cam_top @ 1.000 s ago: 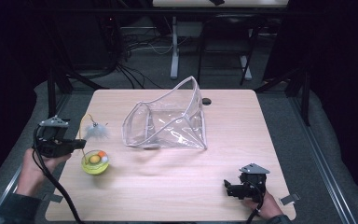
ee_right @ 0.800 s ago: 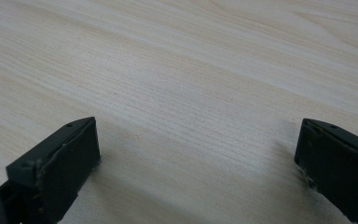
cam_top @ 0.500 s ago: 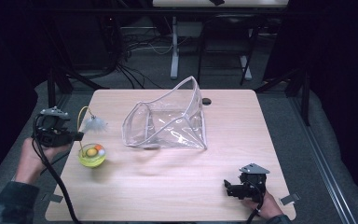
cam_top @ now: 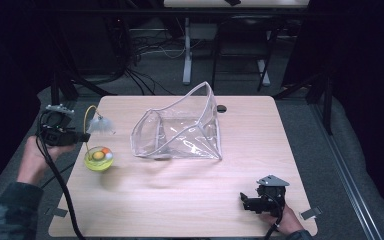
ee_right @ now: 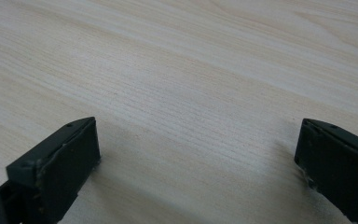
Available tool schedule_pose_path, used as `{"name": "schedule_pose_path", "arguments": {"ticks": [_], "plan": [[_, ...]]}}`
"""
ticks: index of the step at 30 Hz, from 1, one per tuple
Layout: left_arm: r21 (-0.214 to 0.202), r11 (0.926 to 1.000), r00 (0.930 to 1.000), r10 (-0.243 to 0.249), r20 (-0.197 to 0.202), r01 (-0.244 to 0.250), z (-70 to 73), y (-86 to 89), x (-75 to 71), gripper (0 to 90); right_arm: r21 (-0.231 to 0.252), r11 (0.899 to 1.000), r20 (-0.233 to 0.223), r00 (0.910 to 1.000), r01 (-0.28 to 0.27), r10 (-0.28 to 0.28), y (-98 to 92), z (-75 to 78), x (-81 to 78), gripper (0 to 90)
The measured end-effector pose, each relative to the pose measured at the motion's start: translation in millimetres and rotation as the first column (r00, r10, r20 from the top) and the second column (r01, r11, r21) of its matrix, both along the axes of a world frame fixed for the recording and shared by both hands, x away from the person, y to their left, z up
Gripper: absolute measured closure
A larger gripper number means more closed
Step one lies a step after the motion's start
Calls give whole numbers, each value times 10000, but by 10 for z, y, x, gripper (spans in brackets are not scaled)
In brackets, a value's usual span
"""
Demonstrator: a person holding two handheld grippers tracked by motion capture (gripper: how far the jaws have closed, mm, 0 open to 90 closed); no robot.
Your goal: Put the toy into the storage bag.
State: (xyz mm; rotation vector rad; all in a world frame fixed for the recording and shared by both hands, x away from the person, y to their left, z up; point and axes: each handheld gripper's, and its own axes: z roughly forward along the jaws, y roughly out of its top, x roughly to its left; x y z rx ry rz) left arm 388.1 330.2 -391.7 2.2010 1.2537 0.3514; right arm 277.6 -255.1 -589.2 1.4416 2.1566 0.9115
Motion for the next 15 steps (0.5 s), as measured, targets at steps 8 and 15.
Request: {"name": "schedule_pose_path", "arguments": {"ticks": [8,15], "plan": [[-68,9999,9999,102,-127,-103,73,26,149,880,2,10000,0,10000,5,-5,0,0,0,0],[52,9999,9996,159,-237,-157,153,-5,287,881,-36,10000,-15,10000,-16,16,-2,1,0,0]]}}
